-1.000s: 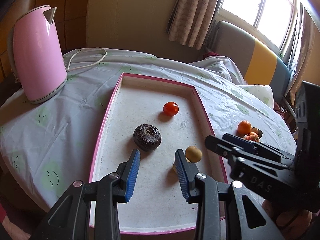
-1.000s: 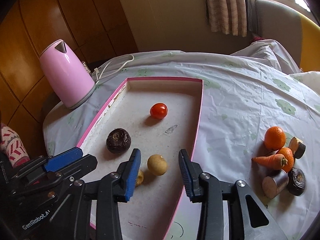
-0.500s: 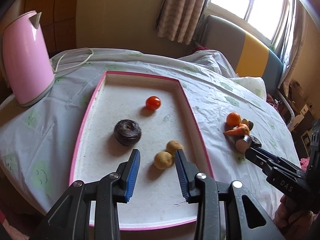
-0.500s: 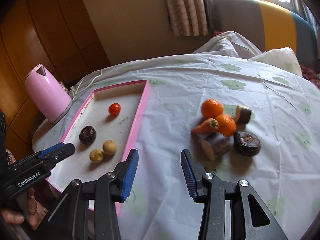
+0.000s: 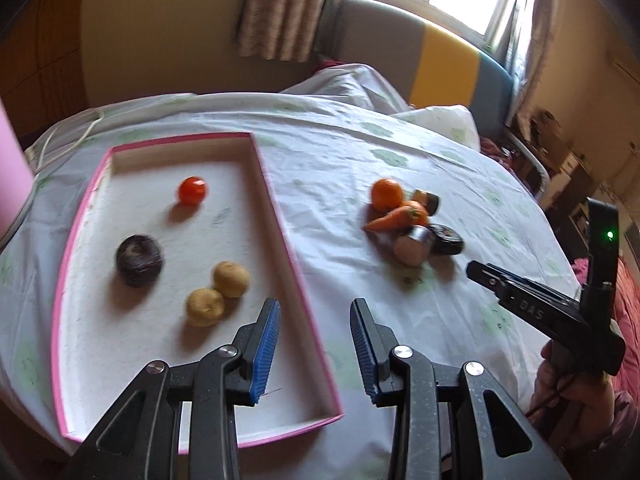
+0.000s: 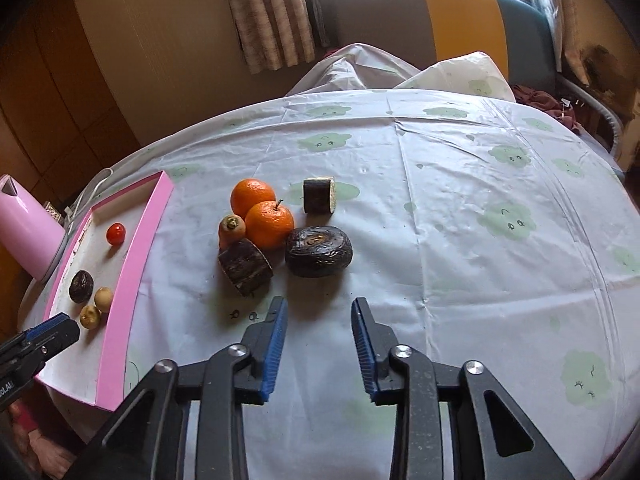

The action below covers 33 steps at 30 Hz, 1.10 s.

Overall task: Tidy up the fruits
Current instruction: 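Move the left tool to the carrot and grasp it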

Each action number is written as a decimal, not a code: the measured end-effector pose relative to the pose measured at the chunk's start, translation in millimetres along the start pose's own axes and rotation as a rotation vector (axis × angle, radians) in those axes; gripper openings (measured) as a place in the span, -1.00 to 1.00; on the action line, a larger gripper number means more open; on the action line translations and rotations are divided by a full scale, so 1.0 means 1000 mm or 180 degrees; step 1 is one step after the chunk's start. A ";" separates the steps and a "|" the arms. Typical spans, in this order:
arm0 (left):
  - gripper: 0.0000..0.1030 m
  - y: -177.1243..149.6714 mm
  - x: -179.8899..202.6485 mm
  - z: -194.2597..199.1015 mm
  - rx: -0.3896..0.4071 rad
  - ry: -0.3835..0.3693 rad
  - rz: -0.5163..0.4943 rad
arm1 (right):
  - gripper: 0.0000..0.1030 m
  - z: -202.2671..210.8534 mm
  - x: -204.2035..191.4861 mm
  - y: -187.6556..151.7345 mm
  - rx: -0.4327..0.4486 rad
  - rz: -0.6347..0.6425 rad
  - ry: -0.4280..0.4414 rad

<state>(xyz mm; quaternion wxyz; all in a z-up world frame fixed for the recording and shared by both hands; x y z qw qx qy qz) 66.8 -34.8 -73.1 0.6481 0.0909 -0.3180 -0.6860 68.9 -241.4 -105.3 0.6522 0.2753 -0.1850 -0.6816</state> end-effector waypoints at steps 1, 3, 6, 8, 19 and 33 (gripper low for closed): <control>-0.30 0.000 0.008 -0.003 -0.0025 -0.0060 -0.0062 | -0.40 0.001 0.002 0.000 0.0006 -0.0028 0.0003; -0.32 0.002 0.022 -0.009 -0.0104 -0.0247 -0.0067 | -0.40 0.001 0.005 -0.001 0.0007 -0.0056 0.0029; -0.33 0.008 0.039 -0.023 -0.0233 -0.0404 -0.0048 | -0.40 0.003 0.011 -0.003 0.0007 -0.0097 0.0054; -0.33 0.016 0.049 -0.032 -0.0268 -0.0417 -0.0052 | -0.40 0.004 0.014 -0.005 0.0025 -0.0143 0.0084; -0.19 0.050 0.088 -0.082 -0.0390 -0.0222 -0.0052 | -0.39 0.002 0.020 -0.013 0.0017 -0.0152 0.0094; -0.52 0.043 0.066 -0.087 -0.0288 -0.0294 -0.0042 | -0.39 -0.005 0.027 -0.014 0.0002 -0.0225 0.0178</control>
Point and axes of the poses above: each gripper's, at about its wrist camera, not at the fingertips, and z roughly against the way its jaws point, x to its right, y to its top, the point moved 8 cm from there along -z, roughly the way its jaws point, and after that the axes turned 9 degrees about z, right-handed, at the moved point
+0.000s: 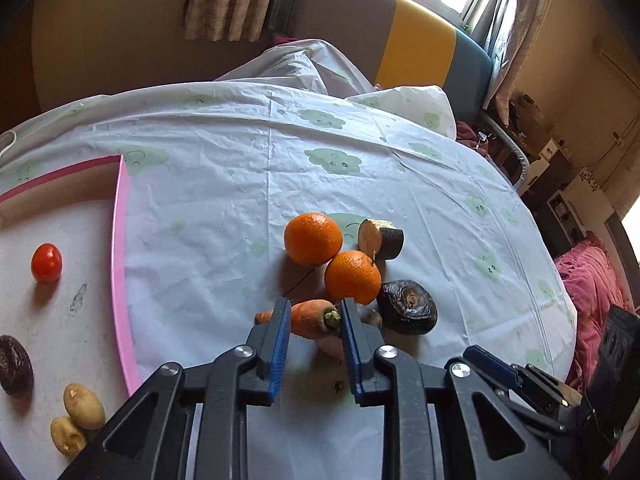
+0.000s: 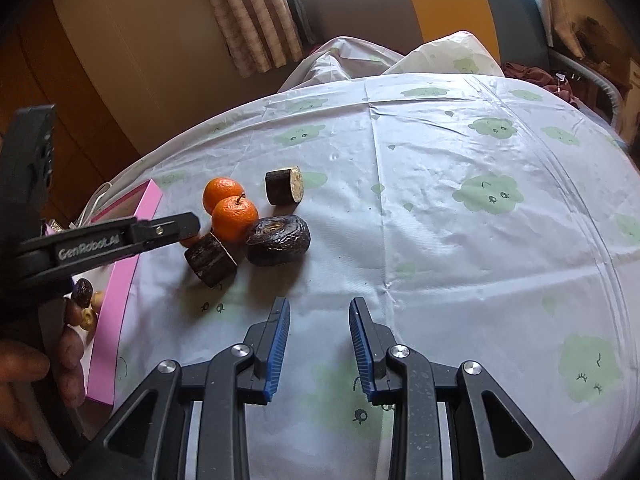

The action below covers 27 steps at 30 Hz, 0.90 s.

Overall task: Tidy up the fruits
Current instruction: 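Move the left tool to the carrot and grasp it, then carry the carrot into the tray with the left tool while the right tool grasps a cut taro piece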

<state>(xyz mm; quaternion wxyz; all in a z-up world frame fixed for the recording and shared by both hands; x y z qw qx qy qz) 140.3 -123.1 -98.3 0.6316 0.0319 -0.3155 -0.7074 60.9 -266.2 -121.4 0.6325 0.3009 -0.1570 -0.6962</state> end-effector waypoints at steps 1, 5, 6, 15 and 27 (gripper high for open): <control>-0.52 -0.005 -0.002 0.004 0.0007 -0.0026 0.0009 | -0.39 -0.002 0.001 0.000 -0.0010 -0.0011 -0.0001; -0.52 -0.026 -0.006 0.016 0.0039 -0.0099 -0.0063 | -0.39 -0.005 0.004 -0.001 -0.0042 -0.0059 0.0012; -0.52 -0.031 -0.005 0.018 0.0042 -0.0129 -0.0075 | -0.39 -0.004 0.004 -0.001 -0.0042 -0.0056 0.0007; -0.54 -0.077 0.000 0.016 -0.0048 -0.0172 -0.0281 | -0.39 -0.002 -0.003 0.001 -0.0066 -0.0050 0.0128; -0.43 -0.069 0.001 0.008 -0.0152 -0.0144 -0.0115 | -0.39 -0.003 -0.033 0.003 -0.0116 0.0054 0.0604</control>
Point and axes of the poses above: each gripper's, at about its wrist camera, not at the fingertips, and z roughly against the way its jaws point, x to its right, y to its top, the point moved 8 cm from there along -z, roughly the way its jaws point, and after that the axes turned 9 degrees about z, right-handed, at the moved point
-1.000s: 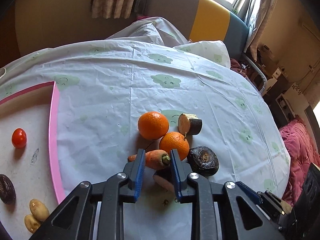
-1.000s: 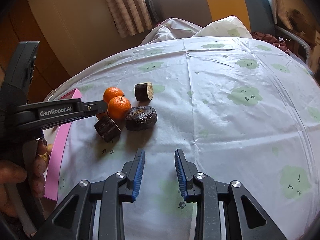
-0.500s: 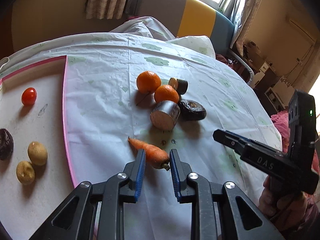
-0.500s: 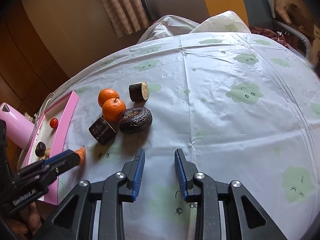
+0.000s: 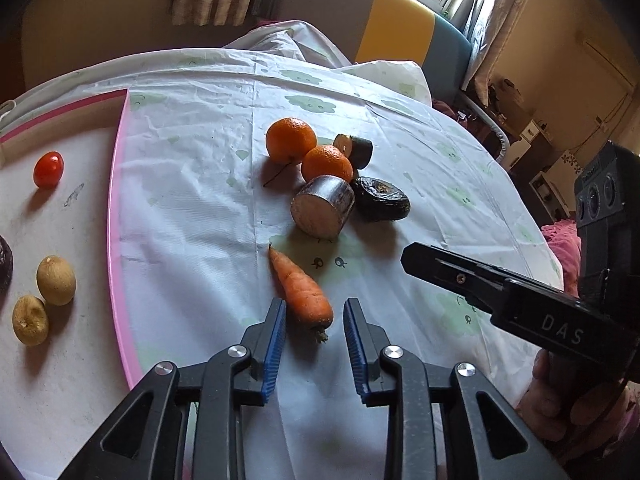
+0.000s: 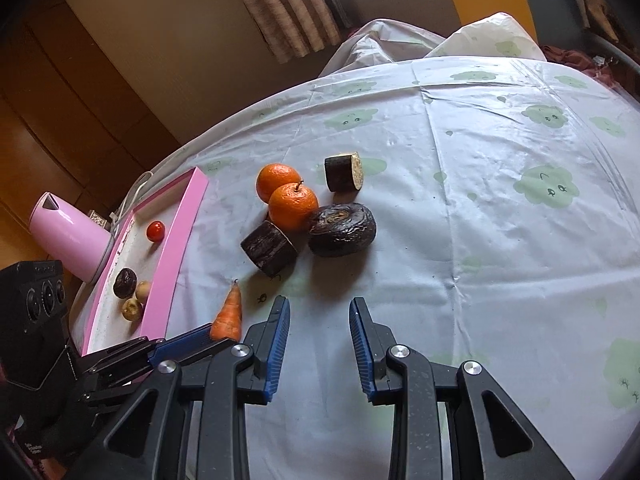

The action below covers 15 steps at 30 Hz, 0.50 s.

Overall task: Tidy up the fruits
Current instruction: 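Carry the carrot into the tray with the left tool while the right tool grasps a cut taro piece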

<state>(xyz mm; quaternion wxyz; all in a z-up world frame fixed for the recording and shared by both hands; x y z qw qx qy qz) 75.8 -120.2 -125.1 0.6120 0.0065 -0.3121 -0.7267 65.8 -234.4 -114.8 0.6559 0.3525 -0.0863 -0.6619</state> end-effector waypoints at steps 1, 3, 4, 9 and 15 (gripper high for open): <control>-0.43 0.002 0.001 -0.001 0.0004 0.0020 -0.0003 | -0.39 -0.001 -0.001 0.001 -0.0006 -0.0021 0.0055; -0.43 0.004 0.001 -0.004 -0.0002 0.0039 -0.0016 | -0.39 -0.002 -0.004 0.006 0.0004 -0.0021 0.0134; -0.48 0.005 0.002 -0.005 0.0000 0.0065 -0.0055 | -0.39 -0.003 -0.005 0.008 0.0007 -0.0014 0.0159; -0.56 -0.001 0.000 -0.001 0.0046 0.0084 -0.0153 | 0.05 -0.012 -0.018 0.023 0.0025 0.0032 0.0346; -0.57 -0.008 0.000 0.004 0.0107 0.0063 -0.0221 | 0.08 -0.036 -0.034 0.038 -0.0059 0.0240 0.0342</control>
Point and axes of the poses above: each gripper's, at about its wrist camera, not at the fingertips, and z roughly against the way its jaws point, x to its right, y to its top, the point moved 8 cm from there along -z, roughly the way its jaws point, and after that the axes turned 9 degrees about z, right-handed, at the moved point
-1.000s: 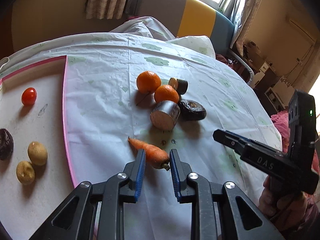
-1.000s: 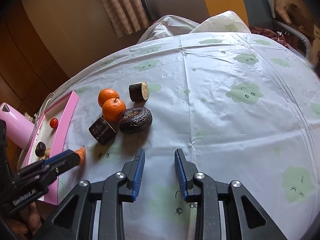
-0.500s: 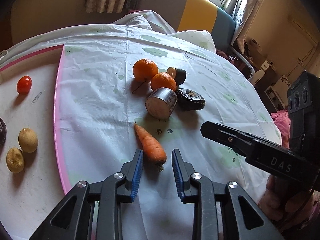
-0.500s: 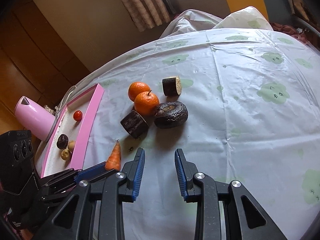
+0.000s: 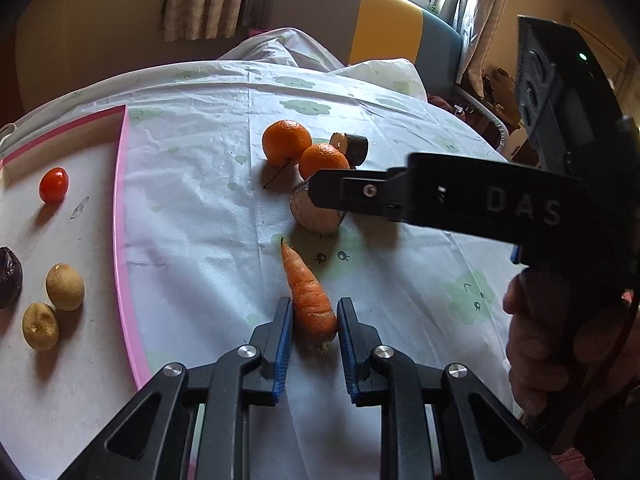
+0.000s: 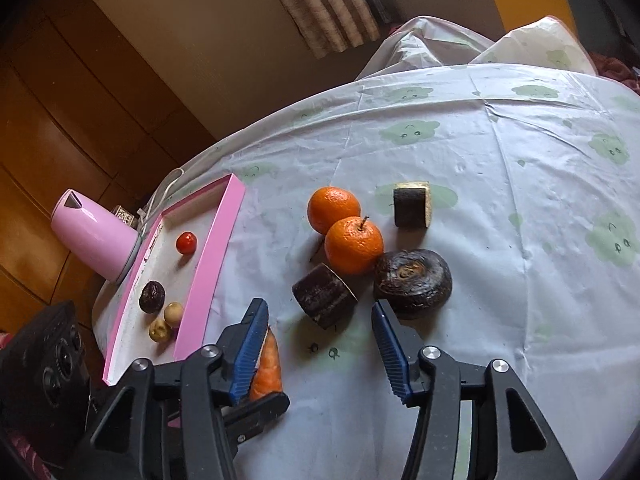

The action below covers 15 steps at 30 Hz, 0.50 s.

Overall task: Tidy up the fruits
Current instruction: 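Carry the carrot into the tray with the left tool while the right tool grasps a cut taro piece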

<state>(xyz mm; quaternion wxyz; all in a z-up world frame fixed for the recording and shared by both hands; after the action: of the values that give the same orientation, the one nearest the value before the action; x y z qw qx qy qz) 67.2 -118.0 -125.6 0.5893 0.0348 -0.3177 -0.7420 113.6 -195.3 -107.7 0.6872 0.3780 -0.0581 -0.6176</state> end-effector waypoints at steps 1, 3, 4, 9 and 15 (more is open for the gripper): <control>-0.57 0.000 0.001 0.001 0.0016 0.0005 -0.0030 | 0.08 -0.004 -0.001 0.002 -0.0018 0.0061 -0.0044; -0.57 -0.002 0.001 0.002 0.0035 0.0007 -0.0049 | 0.08 -0.011 -0.003 0.006 -0.0046 0.0164 -0.0116; -0.59 -0.002 0.000 0.002 0.0030 -0.0001 -0.0042 | 0.08 -0.013 -0.004 0.008 -0.0061 0.0222 -0.0131; -0.60 -0.003 0.000 0.003 0.0019 -0.0011 -0.0028 | -0.26 -0.023 -0.009 0.004 -0.0218 0.0532 -0.0252; -0.60 -0.004 -0.001 0.006 0.0007 -0.0036 -0.0023 | -0.40 -0.013 -0.014 -0.006 -0.0225 0.0710 -0.0423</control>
<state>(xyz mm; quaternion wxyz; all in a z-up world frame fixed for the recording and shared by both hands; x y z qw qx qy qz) 61.8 -114.5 -123.5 0.5847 0.0325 -0.3218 -0.7440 112.8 -176.8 -114.7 0.7592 0.3030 -0.1235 -0.5627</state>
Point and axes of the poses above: each gripper's, at about its wrist camera, not at the fingertips, and z roughly against the way its jaws point, x to its right, y to its top, the point moved 8 cm from there along -z, roughly the way its jaws point, and after that the axes turned 9 degrees about z, right-handed, at the moved point
